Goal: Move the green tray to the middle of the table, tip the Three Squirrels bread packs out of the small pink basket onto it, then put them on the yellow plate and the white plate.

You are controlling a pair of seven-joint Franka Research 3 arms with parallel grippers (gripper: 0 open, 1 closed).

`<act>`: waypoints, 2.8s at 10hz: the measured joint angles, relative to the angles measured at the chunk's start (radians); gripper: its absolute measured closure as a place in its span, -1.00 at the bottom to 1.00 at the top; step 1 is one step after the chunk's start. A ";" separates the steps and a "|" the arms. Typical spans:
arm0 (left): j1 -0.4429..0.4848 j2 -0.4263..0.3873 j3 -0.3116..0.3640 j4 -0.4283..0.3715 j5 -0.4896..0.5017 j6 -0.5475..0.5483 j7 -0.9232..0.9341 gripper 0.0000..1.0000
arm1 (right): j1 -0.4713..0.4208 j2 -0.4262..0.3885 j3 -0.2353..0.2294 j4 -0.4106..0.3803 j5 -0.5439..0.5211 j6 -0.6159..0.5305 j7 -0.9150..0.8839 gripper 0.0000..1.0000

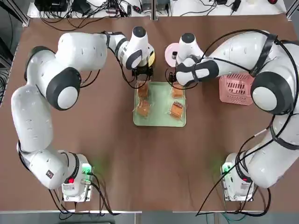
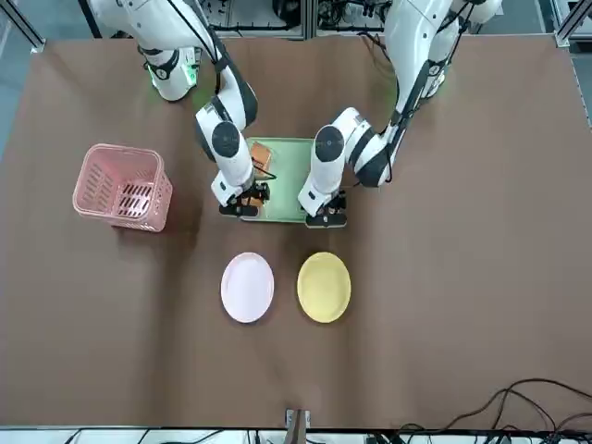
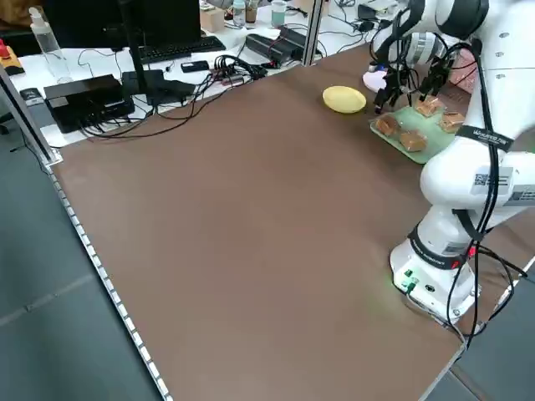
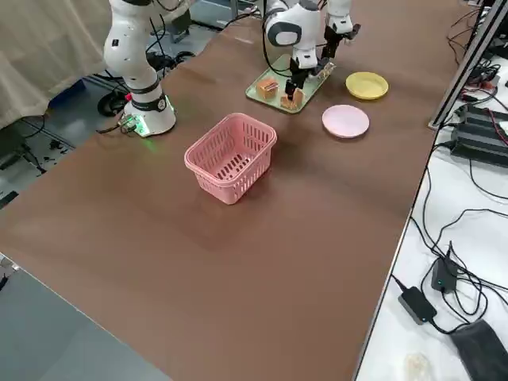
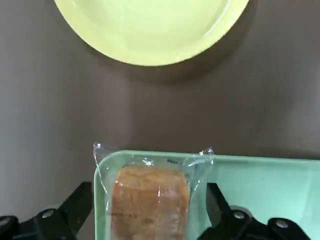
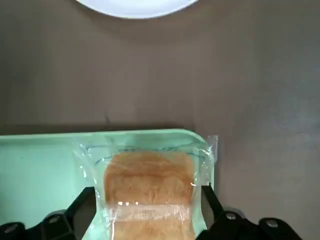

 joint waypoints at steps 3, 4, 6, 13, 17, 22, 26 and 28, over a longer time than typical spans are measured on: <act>-0.017 0.002 0.000 -0.063 0.001 0.088 0.000 -1.00 | 0.008 0.000 0.000 -0.039 0.000 0.069 0.001 -0.87; -0.018 0.002 0.000 -0.073 0.010 0.101 0.000 -1.00 | 0.012 0.000 0.000 -0.039 0.000 0.075 0.001 -0.84; -0.017 0.015 0.001 -0.081 0.065 0.124 0.001 -1.00 | 0.021 0.000 0.000 -0.040 0.000 0.080 0.003 -0.56; -0.011 0.038 0.004 -0.080 0.082 0.157 0.001 -0.44 | 0.022 -0.028 -0.008 -0.018 0.000 0.056 0.016 0.02; 0.000 0.016 0.015 0.025 0.084 -0.062 0.019 -0.05 | -0.056 -0.042 -0.026 0.174 -0.002 -0.015 0.023 0.02; 0.055 0.075 0.065 0.242 0.134 -0.125 0.066 0.09 | -0.180 0.175 -0.036 0.493 -0.029 -0.028 -0.033 0.02; 0.053 0.219 0.077 0.355 0.162 -0.058 0.066 0.05 | -0.184 0.288 -0.034 0.581 -0.058 -0.028 -0.085 0.03; 0.053 0.254 0.085 0.413 0.162 -0.058 0.066 0.05 | -0.185 0.330 -0.035 0.605 -0.059 -0.028 -0.123 0.13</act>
